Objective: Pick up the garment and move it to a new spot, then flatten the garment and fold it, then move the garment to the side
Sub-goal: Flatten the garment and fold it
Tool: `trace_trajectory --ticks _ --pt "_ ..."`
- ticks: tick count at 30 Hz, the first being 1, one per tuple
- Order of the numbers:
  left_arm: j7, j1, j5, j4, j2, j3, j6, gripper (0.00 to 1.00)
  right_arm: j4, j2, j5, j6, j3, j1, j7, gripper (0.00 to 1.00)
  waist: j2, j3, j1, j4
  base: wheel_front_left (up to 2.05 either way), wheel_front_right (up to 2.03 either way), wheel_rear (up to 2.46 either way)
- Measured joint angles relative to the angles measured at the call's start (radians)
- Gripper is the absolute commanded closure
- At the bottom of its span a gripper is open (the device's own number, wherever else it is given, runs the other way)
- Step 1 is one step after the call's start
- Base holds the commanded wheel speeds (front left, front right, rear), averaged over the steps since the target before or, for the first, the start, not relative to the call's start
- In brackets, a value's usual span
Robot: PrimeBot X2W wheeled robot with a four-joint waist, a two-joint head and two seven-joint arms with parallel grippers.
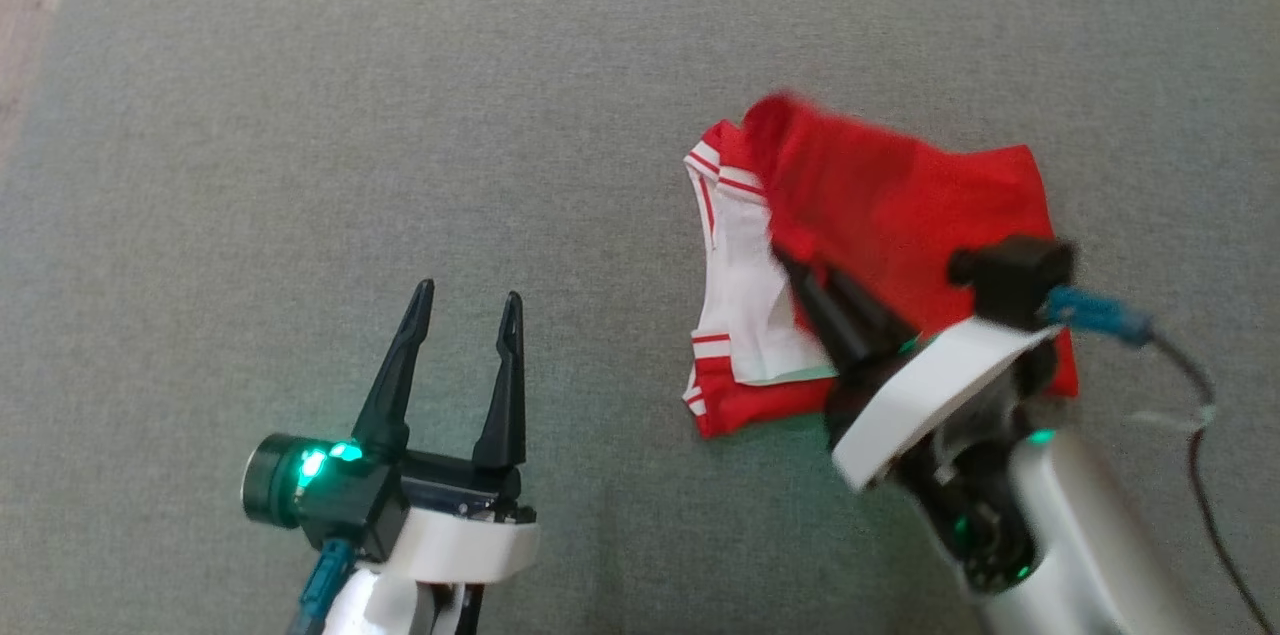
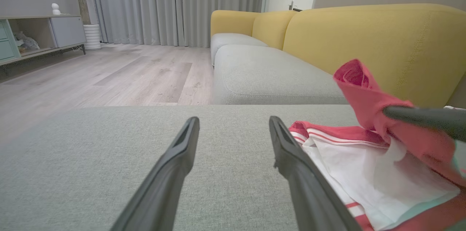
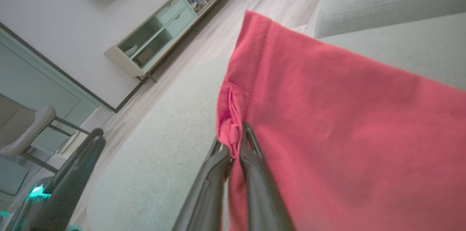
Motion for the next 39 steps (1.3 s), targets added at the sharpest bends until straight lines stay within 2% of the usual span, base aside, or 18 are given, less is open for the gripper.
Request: trace_trajectory --ticks 1,2,3,10,15,20,23,26,30,33,39 --pt "0.0 0.0 0.0 0.0 0.0 0.0 0.001 0.0 0.014 0.0 0.0 0.0 0.014 0.01 -0.001 0.94 0.0 -0.001 0.0 0.004 0.0 0.0 0.0" --pt "0.0 0.0 0.0 0.0 0.0 0.0 0.002 0.0 0.028 0.0 0.0 0.0 0.026 0.018 -0.007 0.14 0.0 -0.002 0.0 0.007 0.0 0.0 0.0" --pt "0.0 0.0 0.0 0.0 0.0 -0.001 0.004 0.0 0.041 0.001 0.001 0.0 0.035 0.025 -0.017 0.0 0.0 -0.002 0.0 0.009 0.0 0.0 0.0" --pt "0.0 0.0 -0.01 0.0 -0.001 -0.006 0.007 0.0 0.051 0.004 0.093 0.0 0.059 0.012 -0.18 0.0 0.0 -0.015 0.0 0.009 0.0 0.0 0.0" --pt "0.0 0.016 -0.031 -0.013 -0.002 0.002 0.023 0.0 0.036 0.004 0.061 0.0 -0.02 -0.009 -0.276 0.0 0.0 -0.046 0.0 -0.005 0.0 0.0 0.0" --pt "0.0 0.063 -0.069 -0.013 -0.002 0.016 0.046 0.0 0.049 -0.079 0.036 0.0 -0.076 0.01 -0.424 0.0 0.0 -0.096 0.0 -0.026 0.0 0.0 0.0" --pt "0.0 0.097 -0.071 -0.012 -0.002 0.029 0.054 0.0 0.125 -0.142 -0.011 0.0 -0.095 0.063 -0.517 0.0 0.0 -0.133 -0.0001 -0.042 0.0 0.0 0.0" --pt "0.0 0.143 -0.072 -0.004 -0.002 0.036 0.058 0.0 0.22 -0.165 -0.07 0.0 -0.103 0.126 -0.558 0.0 0.0 -0.176 -0.0001 -0.055 0.0 0.0 0.0" --pt "0.0 0.214 -0.069 0.006 -0.002 0.06 0.053 0.0 0.323 -0.158 -0.17 0.0 -0.106 0.198 -0.572 0.0 0.0 -0.239 -0.0002 -0.068 0.0 0.0 0.0" --pt "0.0 0.253 -0.051 0.008 -0.001 0.094 0.047 0.0 0.325 -0.1 -0.231 0.0 -0.154 0.25 -0.573 0.0 0.0 -0.283 -0.0003 -0.081 0.0 0.0 0.0" --pt "0.0 0.271 -0.034 0.035 -0.001 0.116 0.03 0.0 0.32 -0.061 -0.283 0.0 -0.162 0.288 -0.573 0.0 0.0 -0.309 -0.0001 -0.097 0.0 0.0 0.0"
